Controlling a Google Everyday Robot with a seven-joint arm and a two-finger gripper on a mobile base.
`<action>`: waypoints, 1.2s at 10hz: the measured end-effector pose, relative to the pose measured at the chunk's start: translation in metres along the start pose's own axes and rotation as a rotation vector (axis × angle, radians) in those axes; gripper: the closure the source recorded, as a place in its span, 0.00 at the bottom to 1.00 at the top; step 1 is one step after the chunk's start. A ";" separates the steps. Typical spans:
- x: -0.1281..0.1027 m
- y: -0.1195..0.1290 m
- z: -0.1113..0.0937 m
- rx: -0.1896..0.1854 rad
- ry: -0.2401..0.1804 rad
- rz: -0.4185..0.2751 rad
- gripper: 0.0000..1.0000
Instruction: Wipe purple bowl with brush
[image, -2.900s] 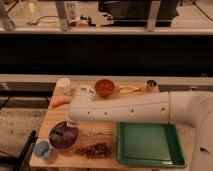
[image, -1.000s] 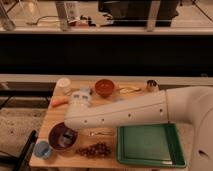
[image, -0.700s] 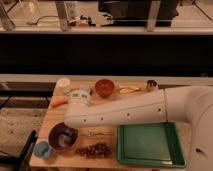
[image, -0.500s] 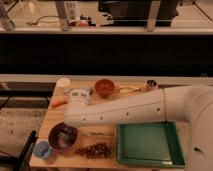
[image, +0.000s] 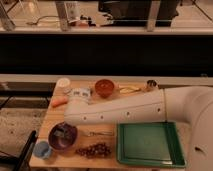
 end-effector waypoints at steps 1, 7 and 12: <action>-0.004 0.002 -0.001 -0.006 -0.020 -0.007 1.00; 0.001 0.013 -0.014 -0.015 -0.048 -0.014 1.00; 0.004 0.020 -0.023 0.008 -0.022 -0.026 0.98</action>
